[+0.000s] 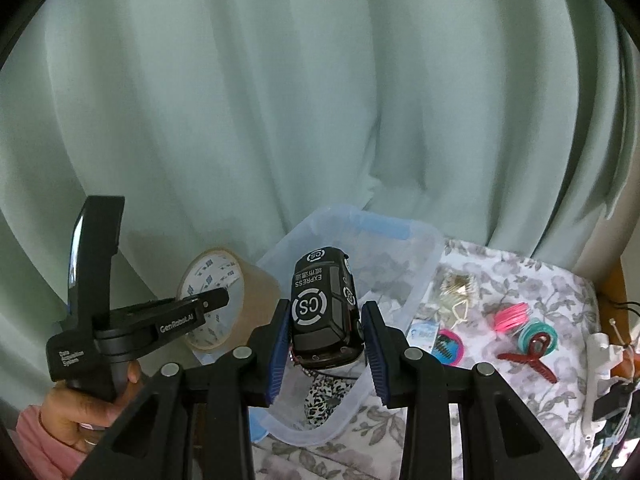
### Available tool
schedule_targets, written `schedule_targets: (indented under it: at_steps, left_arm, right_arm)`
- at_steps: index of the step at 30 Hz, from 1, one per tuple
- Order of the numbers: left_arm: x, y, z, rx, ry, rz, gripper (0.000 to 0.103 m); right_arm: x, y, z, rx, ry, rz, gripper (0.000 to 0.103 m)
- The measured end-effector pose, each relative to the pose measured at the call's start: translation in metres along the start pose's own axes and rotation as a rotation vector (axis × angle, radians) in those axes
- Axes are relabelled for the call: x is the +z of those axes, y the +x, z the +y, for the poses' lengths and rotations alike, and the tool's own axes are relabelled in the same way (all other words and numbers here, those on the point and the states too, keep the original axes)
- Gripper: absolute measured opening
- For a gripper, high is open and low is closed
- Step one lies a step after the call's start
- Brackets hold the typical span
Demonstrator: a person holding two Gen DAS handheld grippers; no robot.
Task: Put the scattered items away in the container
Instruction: 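Lift the tape roll with the left gripper while the right gripper carries the car toward the box, then lower the tape roll into the box and open the left gripper while the right gripper releases the car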
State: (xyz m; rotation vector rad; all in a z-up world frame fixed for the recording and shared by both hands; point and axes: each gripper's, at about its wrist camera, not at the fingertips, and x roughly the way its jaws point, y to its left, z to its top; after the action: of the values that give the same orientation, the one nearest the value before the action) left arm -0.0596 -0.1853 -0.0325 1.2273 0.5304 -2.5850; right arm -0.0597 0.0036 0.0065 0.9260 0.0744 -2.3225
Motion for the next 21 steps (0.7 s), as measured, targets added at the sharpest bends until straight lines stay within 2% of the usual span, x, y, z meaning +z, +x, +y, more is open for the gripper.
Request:
schedule_targets:
  at_steps: [11, 21]
  left_arm:
    - [-0.002, 0.023, 0.006, 0.025, -0.015, 0.067, 0.01]
    - [-0.002, 0.034, 0.003, 0.035, -0.01, 0.093, 0.015]
  right_arm:
    - [-0.011, 0.039, 0.007, -0.006, -0.008, 0.108, 0.038]
    - [-0.017, 0.053, 0.003, -0.004, -0.001, 0.148, 0.038]
